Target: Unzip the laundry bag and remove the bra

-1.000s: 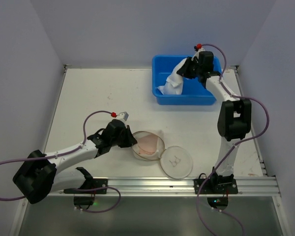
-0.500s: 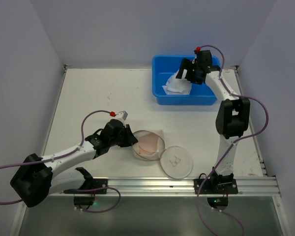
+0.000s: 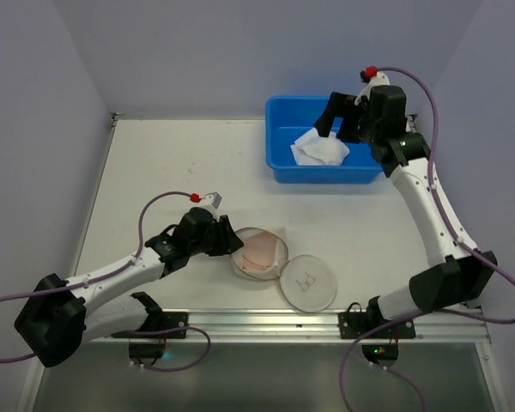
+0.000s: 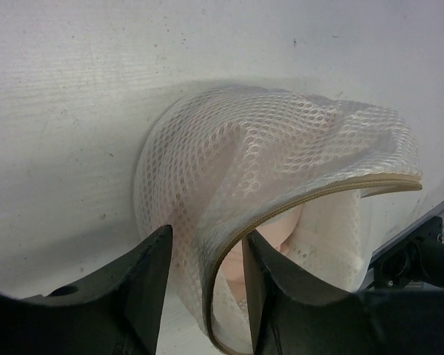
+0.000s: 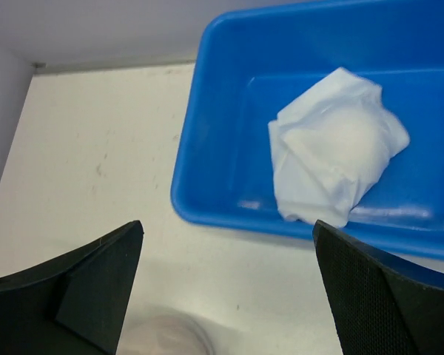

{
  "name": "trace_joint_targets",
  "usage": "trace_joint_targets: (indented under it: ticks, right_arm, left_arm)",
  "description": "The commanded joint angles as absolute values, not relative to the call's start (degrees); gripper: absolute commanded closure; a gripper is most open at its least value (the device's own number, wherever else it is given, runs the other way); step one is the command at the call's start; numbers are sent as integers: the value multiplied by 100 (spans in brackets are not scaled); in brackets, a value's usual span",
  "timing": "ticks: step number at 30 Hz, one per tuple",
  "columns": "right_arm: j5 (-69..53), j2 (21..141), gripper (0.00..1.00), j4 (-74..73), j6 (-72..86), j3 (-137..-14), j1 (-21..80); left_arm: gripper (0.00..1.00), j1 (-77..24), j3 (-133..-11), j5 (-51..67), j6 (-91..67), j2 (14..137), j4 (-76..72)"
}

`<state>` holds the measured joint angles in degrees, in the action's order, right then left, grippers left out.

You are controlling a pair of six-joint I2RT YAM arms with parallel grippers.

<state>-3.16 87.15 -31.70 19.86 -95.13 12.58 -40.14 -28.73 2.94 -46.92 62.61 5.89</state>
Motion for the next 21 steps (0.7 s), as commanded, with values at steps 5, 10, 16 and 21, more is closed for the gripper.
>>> trace_joint_targets:
  ticks: [5, 10, 16, 21]
  right_arm:
    - [-862, 7130, 4, -2365, 2063, -7025, 3065]
    - [-870, 6312, 27, -1390, 2733, -5401, 4146]
    - [-317, 6380, 65, -1055, 2725, -4975, 5429]
    - [-176, 7030, 66, -897, 2716, -5071, 5844]
  left_arm:
    - [47, -4008, -3287, 150, -4649, 6021, 957]
    - [49, -4017, -3138, 132, -4676, 6012, 1046]
    - [55, -4008, -2831, 53, -4764, 6055, 993]
    - [63, -4008, -2716, 26, -4816, 6222, 941]
